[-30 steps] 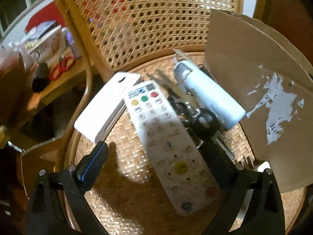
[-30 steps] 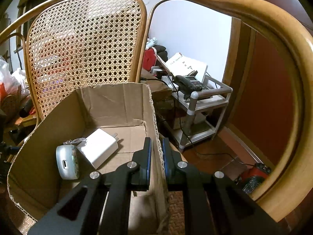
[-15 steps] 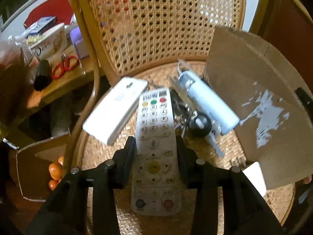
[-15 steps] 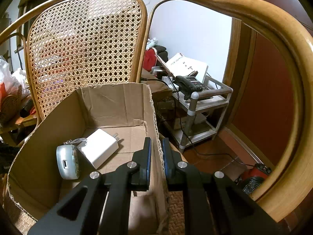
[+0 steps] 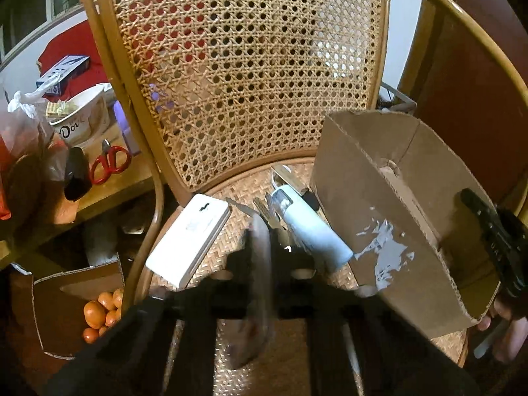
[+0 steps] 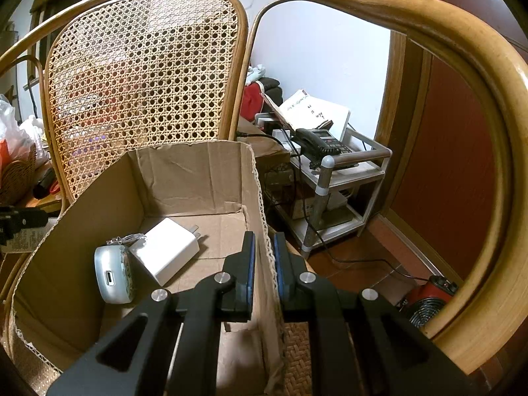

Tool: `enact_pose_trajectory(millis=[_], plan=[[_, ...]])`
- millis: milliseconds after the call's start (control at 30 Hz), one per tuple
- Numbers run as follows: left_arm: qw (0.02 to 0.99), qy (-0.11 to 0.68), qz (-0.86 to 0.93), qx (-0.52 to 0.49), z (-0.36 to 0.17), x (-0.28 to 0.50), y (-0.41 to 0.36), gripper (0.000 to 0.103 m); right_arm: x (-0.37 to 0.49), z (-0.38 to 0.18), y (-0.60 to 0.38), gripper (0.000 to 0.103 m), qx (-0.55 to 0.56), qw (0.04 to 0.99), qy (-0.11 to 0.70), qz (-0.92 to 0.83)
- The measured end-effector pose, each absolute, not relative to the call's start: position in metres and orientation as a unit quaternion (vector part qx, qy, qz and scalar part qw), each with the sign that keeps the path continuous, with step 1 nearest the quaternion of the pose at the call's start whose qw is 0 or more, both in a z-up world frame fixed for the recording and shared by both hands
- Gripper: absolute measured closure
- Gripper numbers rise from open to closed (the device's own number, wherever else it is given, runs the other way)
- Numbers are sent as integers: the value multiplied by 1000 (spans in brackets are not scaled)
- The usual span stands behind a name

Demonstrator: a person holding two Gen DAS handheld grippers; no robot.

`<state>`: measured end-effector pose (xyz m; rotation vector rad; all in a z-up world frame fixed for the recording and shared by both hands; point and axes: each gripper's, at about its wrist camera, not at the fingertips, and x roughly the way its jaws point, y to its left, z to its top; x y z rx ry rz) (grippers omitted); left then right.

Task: Organize rigid objects
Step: 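Return the left tool to the seat and grasp the white remote, then carry the remote with the left tool into the box and release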

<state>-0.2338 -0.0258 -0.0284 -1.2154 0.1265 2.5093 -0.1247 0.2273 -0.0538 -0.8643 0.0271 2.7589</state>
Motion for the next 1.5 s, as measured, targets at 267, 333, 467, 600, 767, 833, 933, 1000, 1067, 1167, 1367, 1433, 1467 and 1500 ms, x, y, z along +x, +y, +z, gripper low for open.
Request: enact_pose_trajectory(millis=[267, 333, 467, 600, 767, 833, 933, 1000, 1067, 1167, 1367, 1433, 1467, 1500], plan=[[153, 66, 879, -447, -38, -234, -26, 88, -127, -53, 229, 91, -297, 123, 9, 947], [142, 61, 869, -469, -50, -239, -29, 62, -126, -53, 229, 91, -297, 123, 9, 947], [99, 82, 865, -485, -73, -242, -35, 19, -126, -53, 229, 91, -297, 122, 9, 947], [102, 106, 849, -507, -97, -244, -33, 17, -126, -53, 228, 91, -297, 123, 9, 947], [147, 72, 841, -516, -97, -242, -36, 61, -127, -53, 228, 91, -297, 123, 9, 947], [138, 84, 842, -514, -96, -240, -34, 64, -127, -53, 228, 91, -297, 124, 9, 947], [149, 59, 848, -506, -88, -239, -34, 64, -126, -53, 228, 91, -297, 123, 9, 947], [161, 48, 856, -489, -73, -238, -32, 64, -127, -53, 228, 91, -297, 124, 8, 947], [172, 41, 863, -473, -55, -237, -29, 64, -126, -53, 228, 91, -297, 124, 9, 947], [196, 22, 871, -450, -29, -237, -21, 64, -126, -53, 228, 91, -296, 124, 9, 947], [269, 6, 874, -404, 19, -230, 27, 64, -125, -54, 227, 91, -296, 123, 8, 947], [294, 10, 869, -398, 25, -226, 49, 64, -125, -54, 227, 91, -296, 123, 8, 947], [307, 18, 865, -397, 26, -224, 63, 64, -125, -54, 227, 91, -296, 123, 8, 947], [315, 23, 861, -398, 25, -221, 74, 64, -125, -54, 227, 91, -296, 123, 9, 947]])
